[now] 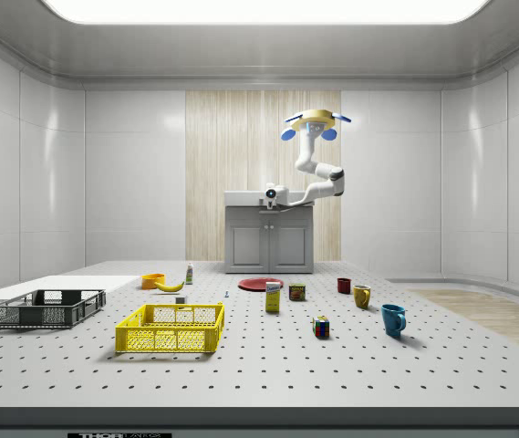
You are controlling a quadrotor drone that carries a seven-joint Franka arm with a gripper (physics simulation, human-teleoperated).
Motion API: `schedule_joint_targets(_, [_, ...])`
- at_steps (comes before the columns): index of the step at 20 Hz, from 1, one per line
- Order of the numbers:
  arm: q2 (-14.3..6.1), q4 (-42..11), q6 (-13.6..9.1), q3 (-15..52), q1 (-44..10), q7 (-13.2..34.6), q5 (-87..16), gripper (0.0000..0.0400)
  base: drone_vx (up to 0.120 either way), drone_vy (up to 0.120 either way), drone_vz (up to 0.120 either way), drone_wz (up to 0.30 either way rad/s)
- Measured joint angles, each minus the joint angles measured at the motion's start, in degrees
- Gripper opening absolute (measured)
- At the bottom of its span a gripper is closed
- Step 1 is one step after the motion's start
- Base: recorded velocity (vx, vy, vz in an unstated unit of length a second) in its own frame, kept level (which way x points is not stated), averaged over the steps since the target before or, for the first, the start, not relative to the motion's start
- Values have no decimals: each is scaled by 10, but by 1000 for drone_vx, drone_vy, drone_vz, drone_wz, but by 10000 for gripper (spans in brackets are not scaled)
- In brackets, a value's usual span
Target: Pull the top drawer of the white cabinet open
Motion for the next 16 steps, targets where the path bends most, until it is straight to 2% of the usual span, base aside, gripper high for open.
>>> schedule_joint_targets(9, [5, -24, 36, 28, 8, -10, 28, 311, 0, 0, 0, 0])
schedule_joint_targets(16, [9, -31, 49, 39, 11, -15, 41, 311, 0, 0, 0, 0])
